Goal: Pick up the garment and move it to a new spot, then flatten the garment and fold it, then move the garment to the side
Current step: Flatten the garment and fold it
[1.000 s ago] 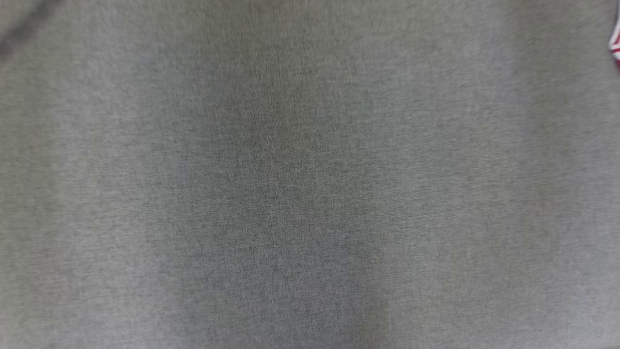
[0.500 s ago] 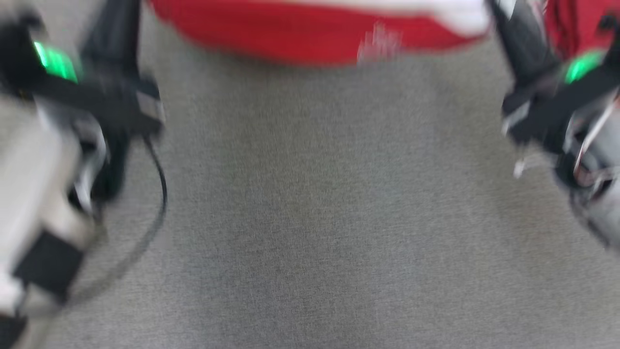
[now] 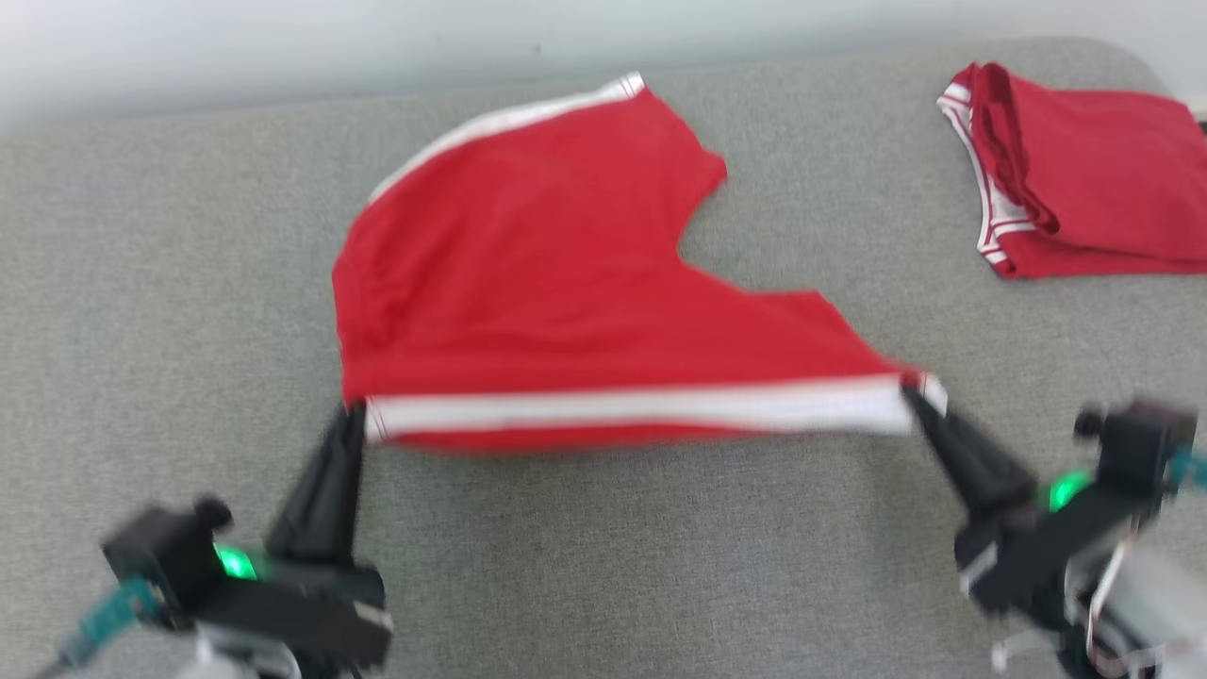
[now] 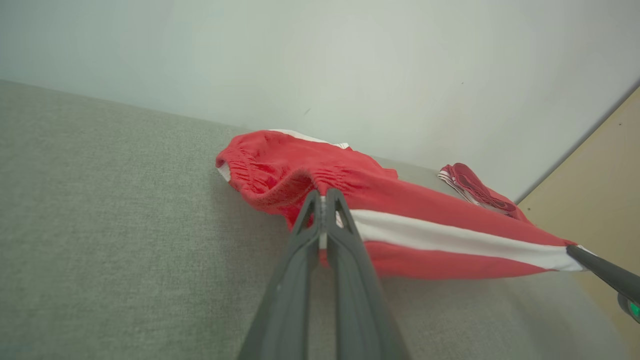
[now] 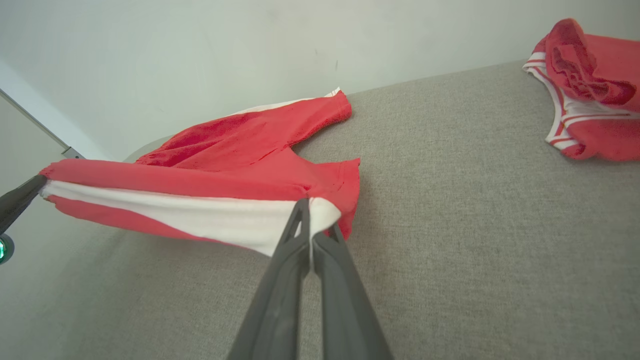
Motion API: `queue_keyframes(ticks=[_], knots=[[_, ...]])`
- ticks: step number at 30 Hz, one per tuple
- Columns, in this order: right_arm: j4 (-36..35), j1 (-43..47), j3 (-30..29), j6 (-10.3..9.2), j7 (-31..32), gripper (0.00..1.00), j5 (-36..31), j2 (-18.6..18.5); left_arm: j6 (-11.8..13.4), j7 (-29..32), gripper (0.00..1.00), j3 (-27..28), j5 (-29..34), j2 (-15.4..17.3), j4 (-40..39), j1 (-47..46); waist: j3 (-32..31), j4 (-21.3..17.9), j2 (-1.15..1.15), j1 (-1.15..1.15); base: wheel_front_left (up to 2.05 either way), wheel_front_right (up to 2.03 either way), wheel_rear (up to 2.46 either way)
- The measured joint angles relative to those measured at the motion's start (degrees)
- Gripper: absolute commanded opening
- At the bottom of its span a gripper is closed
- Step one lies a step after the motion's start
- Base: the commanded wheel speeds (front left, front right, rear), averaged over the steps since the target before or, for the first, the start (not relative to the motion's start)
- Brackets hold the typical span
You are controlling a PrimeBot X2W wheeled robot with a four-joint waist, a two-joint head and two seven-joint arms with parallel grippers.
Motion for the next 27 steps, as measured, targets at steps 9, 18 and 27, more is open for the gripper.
queue_keyframes(ticks=[9,18,27], knots=[[-2.2,16.7,-6.7,0.0,0.1,0.0,-2.8,0.3,-2.2,0.0,0.0,1.7,3.6,-4.8,1.9,12.1,-3.1,0.5,0.0,0.01,0.0,0.0,0.0],[-5.8,33.8,-16.1,0.01,1.4,0.0,-3.5,5.1,-5.1,0.0,0.0,3.7,6.6,-8.4,4.4,19.0,-6.2,2.5,0.01,0.02,0.0,0.0,0.0],[-11.0,39.3,-25.1,0.01,7.0,0.0,-9.1,9.6,-6.6,0.0,0.0,3.8,7.6,-10.1,7.0,20.8,-8.3,4.1,0.01,0.01,0.0,0.0,0.0]])
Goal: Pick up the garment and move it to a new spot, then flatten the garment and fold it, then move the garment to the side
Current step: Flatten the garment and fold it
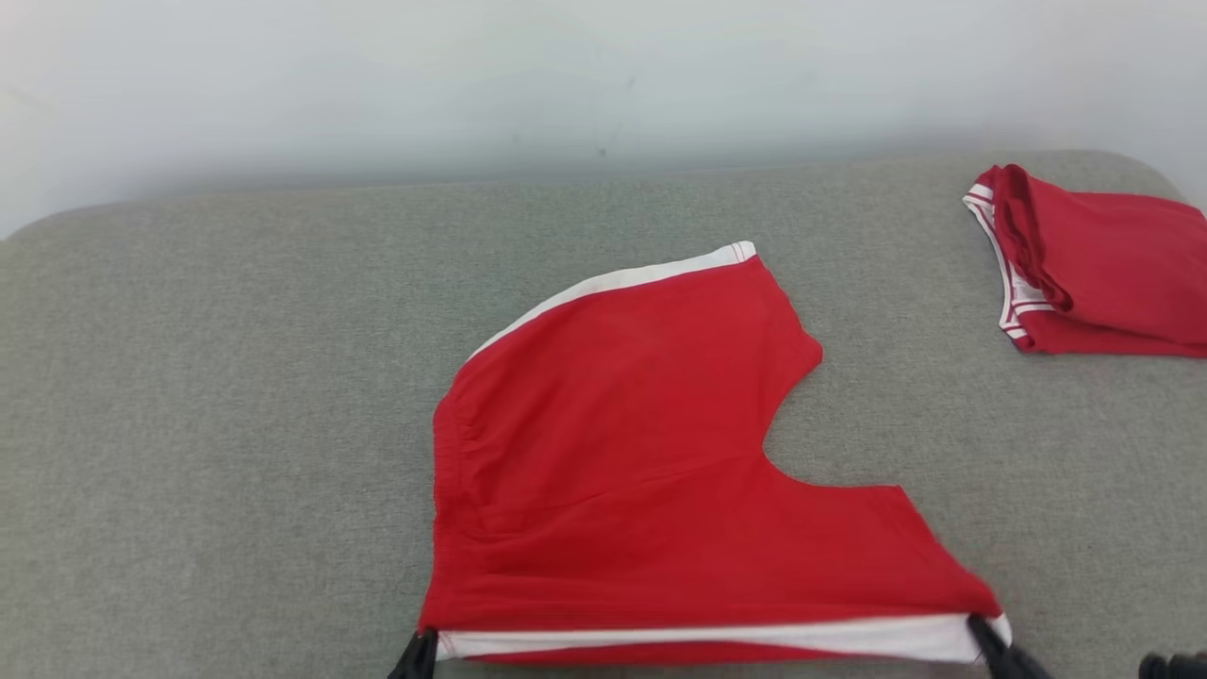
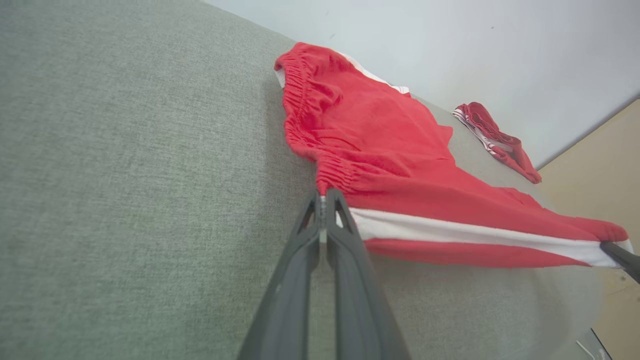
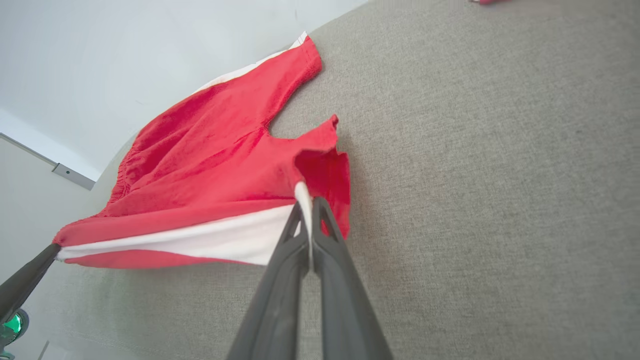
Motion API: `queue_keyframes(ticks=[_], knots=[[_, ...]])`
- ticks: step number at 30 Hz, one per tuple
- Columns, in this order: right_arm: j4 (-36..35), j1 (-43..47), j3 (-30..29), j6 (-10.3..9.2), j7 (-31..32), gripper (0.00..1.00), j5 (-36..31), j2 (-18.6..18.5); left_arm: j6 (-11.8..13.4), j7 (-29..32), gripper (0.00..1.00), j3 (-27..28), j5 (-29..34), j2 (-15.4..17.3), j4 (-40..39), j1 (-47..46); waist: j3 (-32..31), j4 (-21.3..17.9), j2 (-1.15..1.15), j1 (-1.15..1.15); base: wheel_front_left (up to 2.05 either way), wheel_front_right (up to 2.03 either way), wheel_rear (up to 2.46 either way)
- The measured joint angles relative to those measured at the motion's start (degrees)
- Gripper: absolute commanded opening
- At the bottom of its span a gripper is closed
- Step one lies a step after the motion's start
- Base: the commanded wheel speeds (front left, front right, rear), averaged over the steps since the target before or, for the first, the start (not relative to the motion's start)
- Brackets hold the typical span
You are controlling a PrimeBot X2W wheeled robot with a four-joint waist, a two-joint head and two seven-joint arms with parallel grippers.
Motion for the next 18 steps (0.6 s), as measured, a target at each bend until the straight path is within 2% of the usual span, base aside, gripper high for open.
queue_keyframes(ticks=[7,11,18], knots=[[-0.6,-4.6,-8.4,0.0,6.0,0.0,-2.3,2.4,-1.1,0.0,0.0,-1.9,2.6,-1.7,0.5,-4.6,-0.2,2.0,0.01,0.01,0.0,0.0,0.0],[-0.3,-9.8,-9.5,0.0,9.7,0.0,-3.7,2.6,-1.6,0.0,0.0,-3.4,3.5,-2.4,1.5,-9.1,0.3,3.8,0.01,0.01,0.0,0.0,0.0],[5.9,-24.8,-9.9,0.0,14.6,0.0,-5.0,2.0,-2.1,0.0,0.0,-4.1,3.7,-3.7,5.1,-18.9,2.8,7.0,0.01,0.01,0.0,0.0,0.0]])
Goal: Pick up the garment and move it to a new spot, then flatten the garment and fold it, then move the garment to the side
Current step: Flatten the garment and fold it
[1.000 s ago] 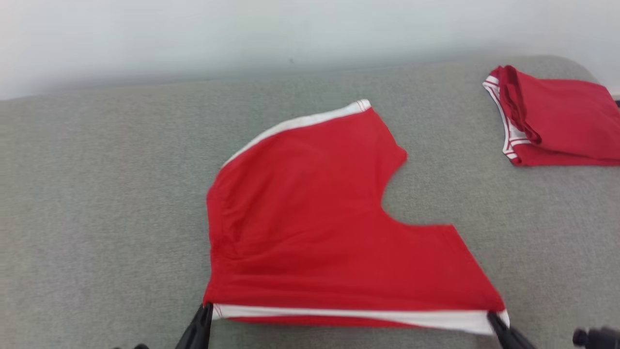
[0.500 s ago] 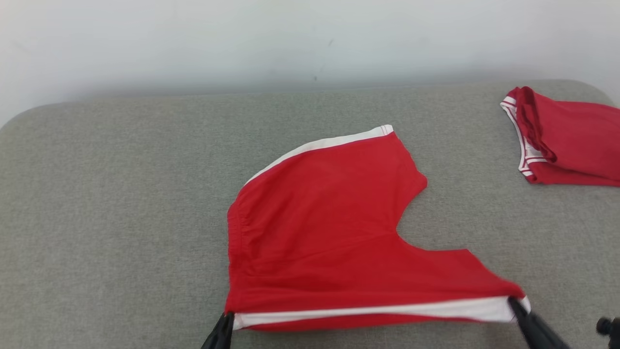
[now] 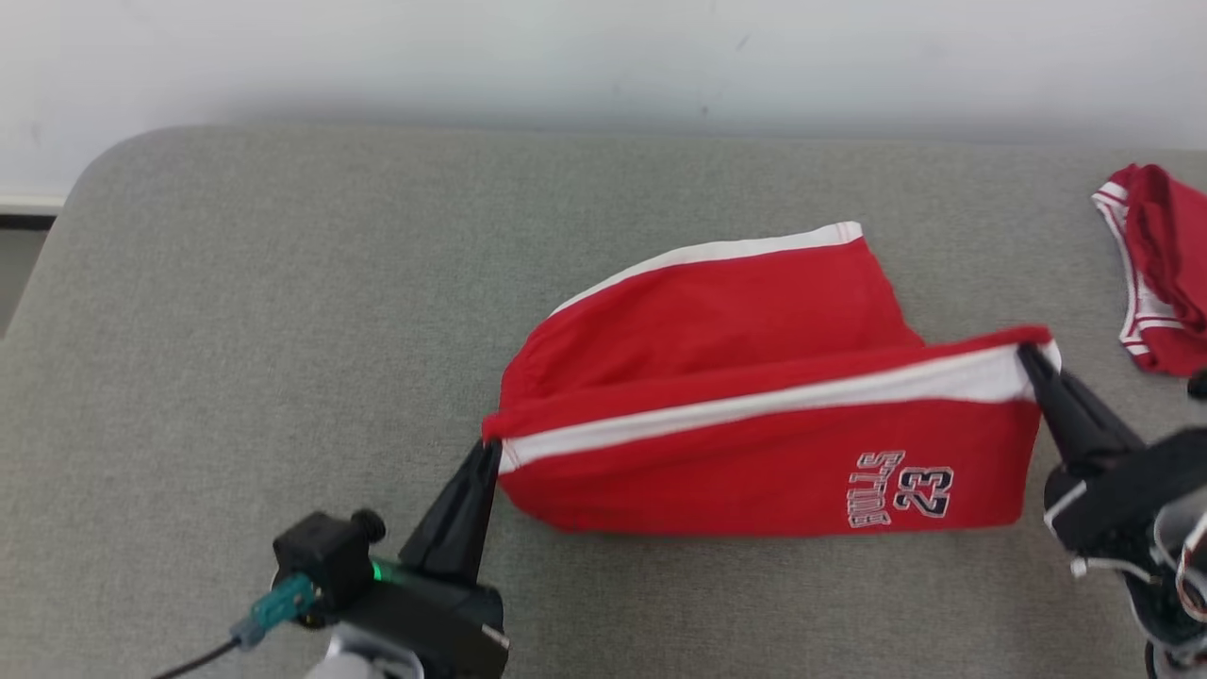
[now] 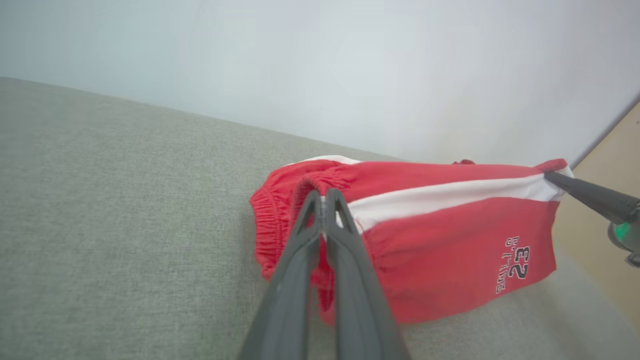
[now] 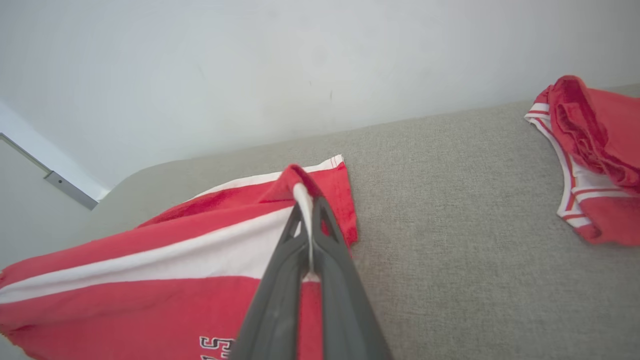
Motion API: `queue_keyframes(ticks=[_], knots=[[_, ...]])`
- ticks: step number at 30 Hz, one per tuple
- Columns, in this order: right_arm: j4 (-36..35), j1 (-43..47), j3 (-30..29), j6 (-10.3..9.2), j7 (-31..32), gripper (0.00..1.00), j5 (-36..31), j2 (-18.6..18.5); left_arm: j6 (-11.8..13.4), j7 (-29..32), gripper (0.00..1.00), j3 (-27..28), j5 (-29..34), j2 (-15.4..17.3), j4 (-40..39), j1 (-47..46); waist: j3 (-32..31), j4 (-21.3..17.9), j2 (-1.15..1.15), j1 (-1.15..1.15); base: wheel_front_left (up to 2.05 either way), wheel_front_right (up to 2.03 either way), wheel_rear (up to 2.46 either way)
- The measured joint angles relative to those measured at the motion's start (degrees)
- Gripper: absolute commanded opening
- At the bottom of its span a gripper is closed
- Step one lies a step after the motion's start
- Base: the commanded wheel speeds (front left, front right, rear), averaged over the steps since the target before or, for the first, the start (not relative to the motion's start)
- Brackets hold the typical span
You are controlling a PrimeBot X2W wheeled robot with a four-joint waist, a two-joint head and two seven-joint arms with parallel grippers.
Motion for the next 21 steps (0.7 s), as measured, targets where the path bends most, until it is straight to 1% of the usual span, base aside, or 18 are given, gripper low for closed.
queue_keyframes(ticks=[6,7,13,18,21], knots=[[8.2,-12.3,3.6,0.0,1.3,0.0,-1.9,-0.4,-0.3,0.0,0.0,-0.3,-0.3,-1.1,4.6,-7.9,2.9,1.8,0.0,0.0,0.0,0.0,0.0],[11.7,-16.3,4.9,-0.01,1.3,0.0,-2.2,-0.5,-0.3,0.0,0.0,-1.1,-0.4,-1.3,6.4,-10.9,4.0,2.3,0.0,0.0,0.0,0.0,0.0],[22.1,-28.4,8.5,-0.01,0.7,0.0,-3.1,-0.6,-0.4,0.0,0.0,-2.5,-0.3,-2.8,10.9,-19.0,7.4,3.6,0.0,0.01,0.0,0.0,0.0],[30.0,-36.4,12.3,-0.01,-0.6,0.0,-4.4,-0.1,-0.4,0.0,0.0,-3.7,2.7,-3.5,15.6,-24.1,10.4,4.6,0.01,0.01,0.0,0.0,0.0],[33.5,-39.6,15.1,-0.01,-1.4,0.0,-4.8,0.5,-0.4,0.0,0.0,-3.5,2.7,-4.5,17.6,-25.9,12.1,5.0,0.01,0.01,0.0,0.0,0.0]])
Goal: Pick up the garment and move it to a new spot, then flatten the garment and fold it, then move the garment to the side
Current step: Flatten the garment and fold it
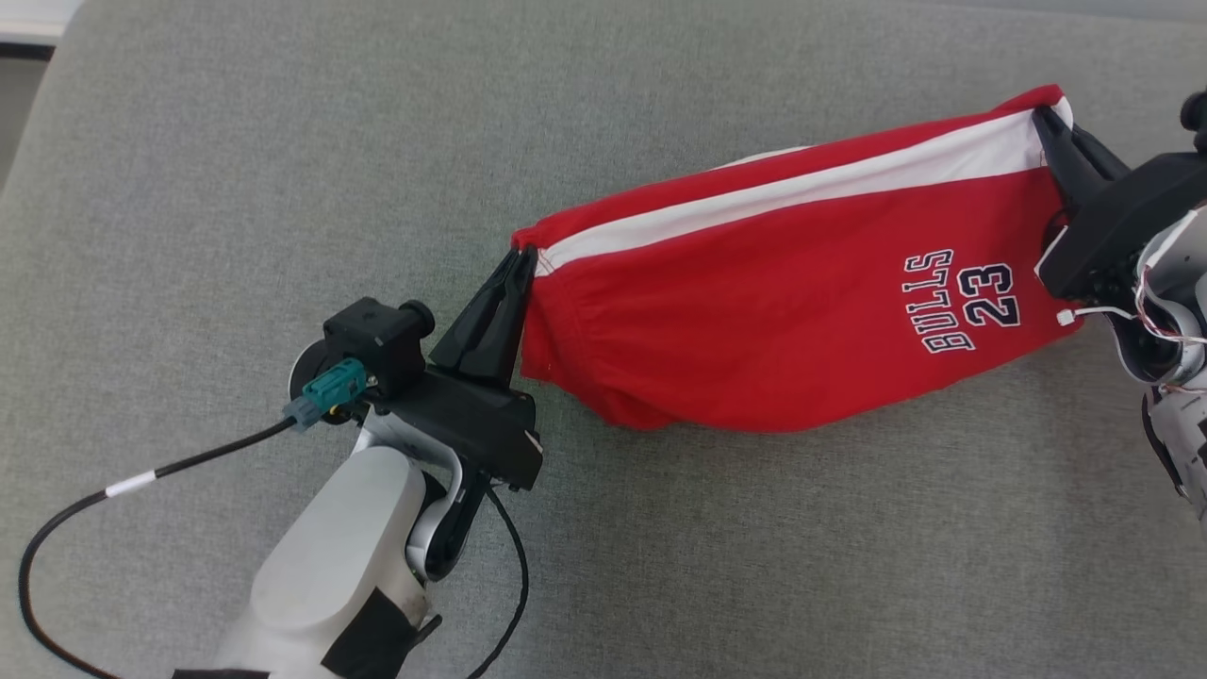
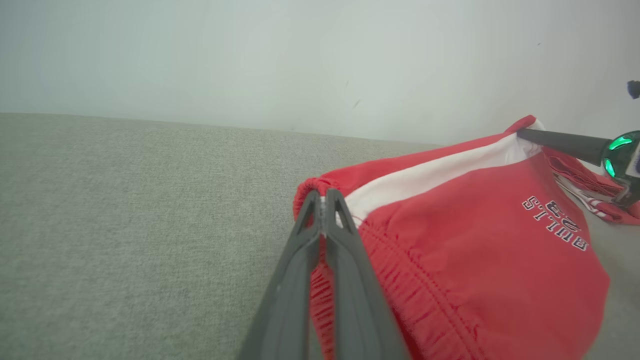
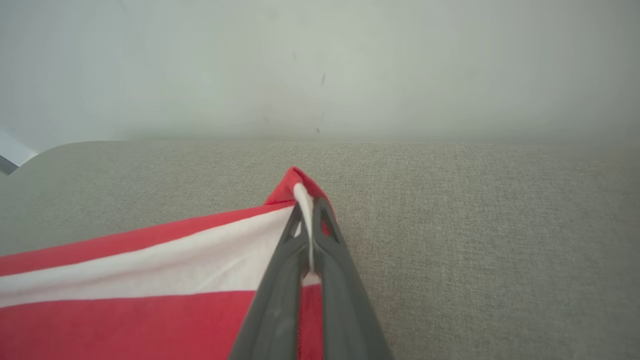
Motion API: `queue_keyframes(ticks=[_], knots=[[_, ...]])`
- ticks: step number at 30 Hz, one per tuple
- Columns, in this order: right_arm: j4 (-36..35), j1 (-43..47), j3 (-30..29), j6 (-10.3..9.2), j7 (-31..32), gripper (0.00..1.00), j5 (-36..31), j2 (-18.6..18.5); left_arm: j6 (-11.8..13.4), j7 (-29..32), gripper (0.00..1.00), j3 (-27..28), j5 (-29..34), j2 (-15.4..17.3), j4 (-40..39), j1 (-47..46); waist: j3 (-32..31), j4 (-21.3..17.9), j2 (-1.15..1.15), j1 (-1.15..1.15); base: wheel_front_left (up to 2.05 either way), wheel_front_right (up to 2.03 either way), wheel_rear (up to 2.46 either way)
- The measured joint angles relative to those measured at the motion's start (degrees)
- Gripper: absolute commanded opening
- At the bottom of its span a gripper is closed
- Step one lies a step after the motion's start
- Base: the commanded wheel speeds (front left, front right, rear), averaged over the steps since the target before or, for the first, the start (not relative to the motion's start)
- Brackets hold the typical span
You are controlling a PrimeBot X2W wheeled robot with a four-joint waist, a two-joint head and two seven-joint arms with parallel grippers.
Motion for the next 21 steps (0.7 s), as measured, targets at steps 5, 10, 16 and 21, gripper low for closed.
queue_keyframes(ticks=[5,10,16,21], knots=[[5.5,-3.6,3.6,0.01,-2.0,0.0,0.1,0.3,0.0,0.0,0.0,0.2,1.9,-0.5,2.1,-2.0,1.8,0.6,0.0,0.0,0.0,0.0,0.0],[8.3,-5.7,6.7,0.0,-4.4,1.0,1.7,1.1,0.0,0.0,0.44,1.5,4.4,-1.0,3.0,-2.5,2.1,0.5,0.0,0.0,0.0,0.0,0.0],[9.6,-5.9,10.2,0.0,-6.0,1.0,3.4,0.8,0.0,0.0,1.0,3.4,7.0,-1.8,1.9,-1.1,0.9,0.2,0.0,-0.01,0.0,0.0,0.0],[8.9,-4.0,13.5,0.0,-7.3,1.0,6.0,-0.8,0.3,0.0,1.0,7.5,9.3,-2.0,-0.6,3.0,-1.0,-0.3,0.0,-0.02,0.0,0.0,0.0]])
